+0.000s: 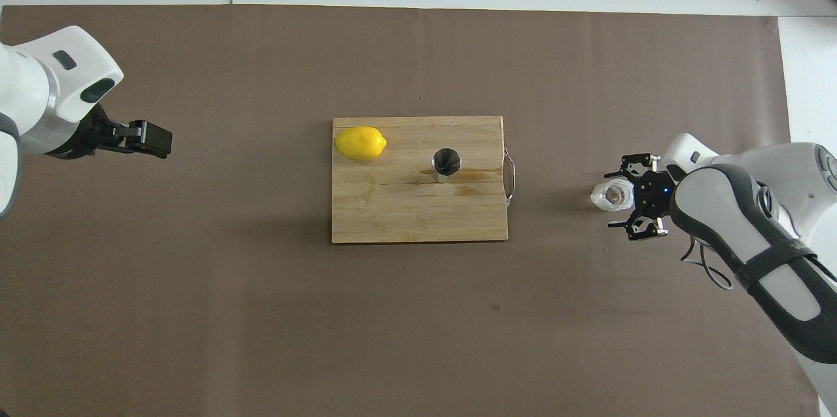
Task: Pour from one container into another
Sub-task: 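Close the right gripper around the small white cup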
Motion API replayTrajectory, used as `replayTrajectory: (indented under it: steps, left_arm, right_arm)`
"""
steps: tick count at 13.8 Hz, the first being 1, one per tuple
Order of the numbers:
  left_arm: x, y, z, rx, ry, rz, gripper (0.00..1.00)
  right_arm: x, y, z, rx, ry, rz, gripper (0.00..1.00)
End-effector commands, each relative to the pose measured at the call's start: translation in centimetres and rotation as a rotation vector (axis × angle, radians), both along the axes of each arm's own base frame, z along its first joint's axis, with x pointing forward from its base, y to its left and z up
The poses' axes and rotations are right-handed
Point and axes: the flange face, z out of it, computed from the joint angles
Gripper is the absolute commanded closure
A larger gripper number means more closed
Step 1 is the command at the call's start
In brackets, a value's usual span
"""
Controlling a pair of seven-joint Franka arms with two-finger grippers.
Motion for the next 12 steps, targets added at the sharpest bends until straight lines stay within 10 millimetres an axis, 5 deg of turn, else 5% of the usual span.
replayTrajectory:
  steps: [1,9,12]
  left_arm:
    - [-0.5,-0.6,0.9,-0.038,-0.023,-0.01,0.0]
    - [-1.2,2.5,2.9,-0.056,-0.029,0.04,0.0]
    - [-2.0,3.6,6.1,-0.051,-0.009,0.018,0.0]
  right_arm:
    - [-0.1,-1.5,-1.1,0.018,-0.013,-0.012,0.0]
    - [-0.3,-1.5,-2.0,0.072,-0.011,-0.031,0.0]
    - [-0.3,-1.3,-1.9,0.086,-0.015,-0.04,0.19]
